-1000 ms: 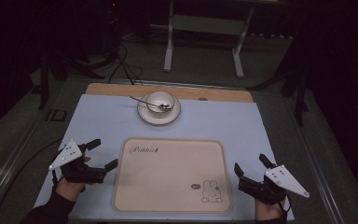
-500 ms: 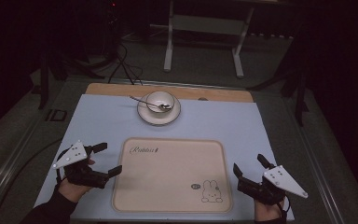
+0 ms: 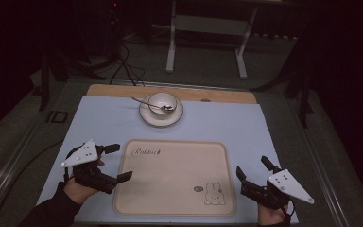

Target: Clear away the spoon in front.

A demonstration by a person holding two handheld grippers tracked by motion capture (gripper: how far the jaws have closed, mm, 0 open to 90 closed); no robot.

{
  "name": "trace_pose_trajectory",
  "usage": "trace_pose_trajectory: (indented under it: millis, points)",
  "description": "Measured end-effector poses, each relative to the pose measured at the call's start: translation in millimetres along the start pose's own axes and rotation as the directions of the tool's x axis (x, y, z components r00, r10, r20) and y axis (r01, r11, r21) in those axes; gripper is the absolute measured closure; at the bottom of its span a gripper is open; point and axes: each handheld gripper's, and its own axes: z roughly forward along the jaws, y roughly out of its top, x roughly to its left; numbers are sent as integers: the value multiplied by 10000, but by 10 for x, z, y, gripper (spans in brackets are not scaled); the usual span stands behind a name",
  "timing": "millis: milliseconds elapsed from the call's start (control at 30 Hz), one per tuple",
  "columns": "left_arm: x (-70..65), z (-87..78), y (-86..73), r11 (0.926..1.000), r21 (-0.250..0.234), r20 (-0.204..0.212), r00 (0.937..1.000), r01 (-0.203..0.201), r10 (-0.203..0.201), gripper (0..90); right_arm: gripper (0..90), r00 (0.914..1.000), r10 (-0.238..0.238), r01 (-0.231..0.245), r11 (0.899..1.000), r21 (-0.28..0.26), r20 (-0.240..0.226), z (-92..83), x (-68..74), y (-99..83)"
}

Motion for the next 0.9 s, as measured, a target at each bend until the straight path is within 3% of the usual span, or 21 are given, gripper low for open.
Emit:
trace_pose_trajectory:
  millis: [300,567,900]
  points:
    - [-25,105,218,9996,12,262,9993,-276,276,8,121,10000,24,-24,10000,61,-80,6,-5,-3]
    - [43,166,412,9988,-178,-8,9990,-454,454,13,121,9999,-34,35,10000,87,-145,9,7,-1]
    - [154,216,561,9987,-333,-321,9988,-379,369,34,120,9997,-103,103,9999,22,-216,5,23,5]
